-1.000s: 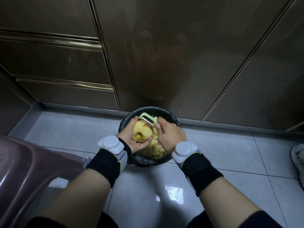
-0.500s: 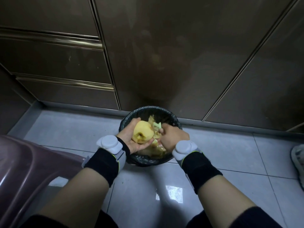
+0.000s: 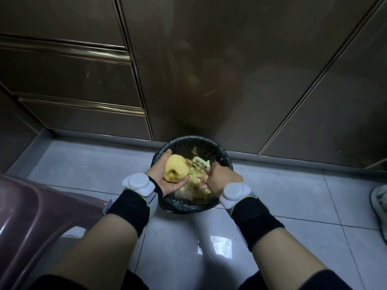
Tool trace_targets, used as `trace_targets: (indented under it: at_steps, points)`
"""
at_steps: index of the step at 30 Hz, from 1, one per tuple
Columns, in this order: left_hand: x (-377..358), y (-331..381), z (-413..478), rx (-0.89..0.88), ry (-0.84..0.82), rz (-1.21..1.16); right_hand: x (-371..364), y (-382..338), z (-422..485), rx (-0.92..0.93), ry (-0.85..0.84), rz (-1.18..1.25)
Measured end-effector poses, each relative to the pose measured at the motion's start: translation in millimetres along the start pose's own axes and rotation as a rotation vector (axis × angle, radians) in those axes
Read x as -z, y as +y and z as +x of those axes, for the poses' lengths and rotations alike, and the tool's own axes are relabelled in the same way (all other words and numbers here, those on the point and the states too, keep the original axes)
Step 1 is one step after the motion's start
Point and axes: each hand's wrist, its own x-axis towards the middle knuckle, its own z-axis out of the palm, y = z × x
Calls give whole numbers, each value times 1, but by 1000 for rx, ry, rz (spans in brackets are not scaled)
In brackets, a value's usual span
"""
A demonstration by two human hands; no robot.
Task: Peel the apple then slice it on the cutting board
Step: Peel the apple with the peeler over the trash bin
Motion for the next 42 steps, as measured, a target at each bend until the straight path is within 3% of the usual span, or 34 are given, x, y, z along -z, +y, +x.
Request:
trace_targets:
  at_steps: [13, 18, 30, 37, 42]
  points:
    - [1, 2, 7, 2, 25, -14, 5, 3, 3, 17, -60, 98]
    - [-1, 0, 7, -4, 28, -11, 0, 5, 6, 9, -110, 17]
    - [-1, 2, 9, -11, -3, -60, 0, 5, 6, 58, 109, 34]
    - [-3, 1, 8, 6, -37, -21, 11, -15, -10, 327, 192, 145]
    - [-4, -1, 2, 46, -93, 33, 10, -23, -14, 342, 186, 103]
